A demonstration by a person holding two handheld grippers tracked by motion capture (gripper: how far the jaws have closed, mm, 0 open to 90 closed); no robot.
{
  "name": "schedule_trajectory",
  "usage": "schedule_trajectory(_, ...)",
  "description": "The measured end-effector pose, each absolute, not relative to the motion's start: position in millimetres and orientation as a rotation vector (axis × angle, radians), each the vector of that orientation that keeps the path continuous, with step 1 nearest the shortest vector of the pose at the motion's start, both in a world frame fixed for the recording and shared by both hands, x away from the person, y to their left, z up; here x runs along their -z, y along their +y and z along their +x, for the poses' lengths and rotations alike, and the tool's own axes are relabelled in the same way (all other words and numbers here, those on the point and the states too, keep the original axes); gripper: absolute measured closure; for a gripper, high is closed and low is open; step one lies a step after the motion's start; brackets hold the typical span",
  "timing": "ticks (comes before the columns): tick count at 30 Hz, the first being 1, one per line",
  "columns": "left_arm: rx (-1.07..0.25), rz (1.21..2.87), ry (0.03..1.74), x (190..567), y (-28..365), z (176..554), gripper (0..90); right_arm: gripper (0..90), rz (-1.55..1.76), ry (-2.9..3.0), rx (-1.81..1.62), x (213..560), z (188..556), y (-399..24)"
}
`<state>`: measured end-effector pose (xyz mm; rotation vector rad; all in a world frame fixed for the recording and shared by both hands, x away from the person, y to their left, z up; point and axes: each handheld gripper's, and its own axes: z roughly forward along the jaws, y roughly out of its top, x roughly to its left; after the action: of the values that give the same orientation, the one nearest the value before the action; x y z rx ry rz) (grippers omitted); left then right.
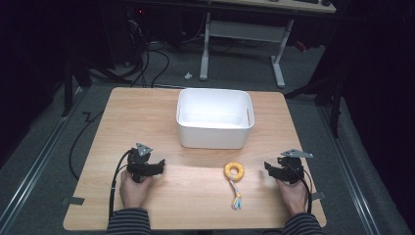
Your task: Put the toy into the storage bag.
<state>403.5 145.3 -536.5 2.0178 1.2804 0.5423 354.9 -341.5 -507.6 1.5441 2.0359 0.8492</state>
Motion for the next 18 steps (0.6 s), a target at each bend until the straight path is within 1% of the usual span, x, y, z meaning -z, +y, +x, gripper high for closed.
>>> schedule_trajectory(8, -0.542, 2.017, 1.281, 536.5, 145.3, 403.5, 17.5, 44.6, 1.492, 2.100, -0.903, 492.4, 353.9, -333.0)
schedule_trajectory(18, -0.538, 2.013, 1.282, 536.5, 145.8, 403.4, 18.2, 44.0, 1.433, 2.178, -0.928, 479.3, 357.6, -318.8)
